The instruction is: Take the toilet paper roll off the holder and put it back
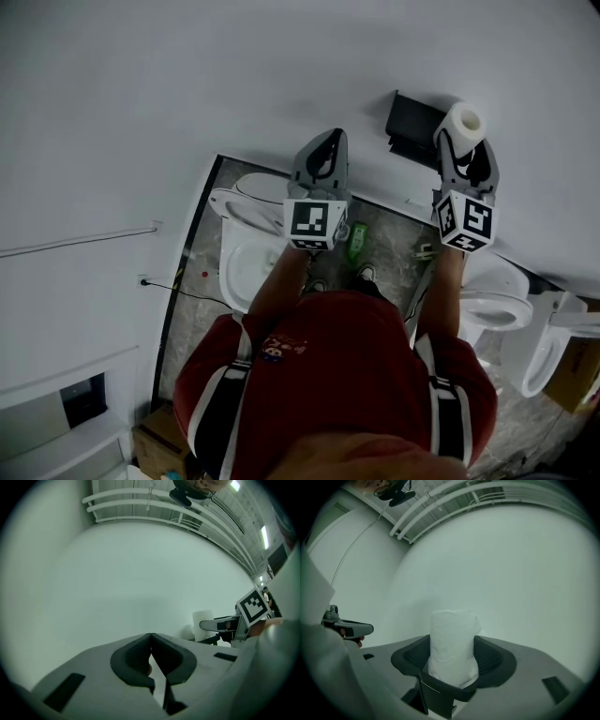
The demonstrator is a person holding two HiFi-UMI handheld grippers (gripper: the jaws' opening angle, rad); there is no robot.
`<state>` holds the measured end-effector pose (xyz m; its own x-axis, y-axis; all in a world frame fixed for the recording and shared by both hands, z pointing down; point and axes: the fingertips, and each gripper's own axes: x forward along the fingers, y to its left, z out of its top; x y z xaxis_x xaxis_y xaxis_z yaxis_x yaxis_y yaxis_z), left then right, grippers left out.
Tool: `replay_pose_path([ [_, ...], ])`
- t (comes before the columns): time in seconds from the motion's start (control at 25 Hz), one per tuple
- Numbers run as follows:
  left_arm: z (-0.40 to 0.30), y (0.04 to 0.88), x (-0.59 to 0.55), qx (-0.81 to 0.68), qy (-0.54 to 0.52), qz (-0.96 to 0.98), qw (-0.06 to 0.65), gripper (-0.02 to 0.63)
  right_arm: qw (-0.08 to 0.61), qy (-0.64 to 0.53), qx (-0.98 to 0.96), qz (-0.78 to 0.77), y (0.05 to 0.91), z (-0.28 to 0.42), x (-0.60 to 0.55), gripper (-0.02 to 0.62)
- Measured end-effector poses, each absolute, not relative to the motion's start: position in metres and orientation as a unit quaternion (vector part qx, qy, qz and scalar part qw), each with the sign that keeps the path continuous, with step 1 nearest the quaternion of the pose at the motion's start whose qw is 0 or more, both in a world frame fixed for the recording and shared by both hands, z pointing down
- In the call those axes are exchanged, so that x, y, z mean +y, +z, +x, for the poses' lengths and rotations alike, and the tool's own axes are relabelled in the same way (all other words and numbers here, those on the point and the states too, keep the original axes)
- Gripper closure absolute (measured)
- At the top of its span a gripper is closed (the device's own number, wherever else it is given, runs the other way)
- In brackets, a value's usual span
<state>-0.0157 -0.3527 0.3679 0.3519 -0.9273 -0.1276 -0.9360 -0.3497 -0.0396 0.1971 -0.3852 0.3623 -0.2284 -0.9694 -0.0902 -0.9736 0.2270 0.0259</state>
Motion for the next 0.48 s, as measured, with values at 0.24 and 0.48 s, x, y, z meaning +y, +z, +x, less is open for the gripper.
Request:
replay_pose_path([
  [0.24,-0.014,0.370,-0.352,0.562,0.039,-0.824,0.055,0.588,0.021,0.038,0.788,-0.614,0.362,0.192,-0.385,0.240],
  [0.48,-0.017,0.364,-0.348,0.557,0.046,-0.827,0.057,0.588,0.032,0.051,0.776,-0.628,0.348,0.197,-0.374,0.235],
])
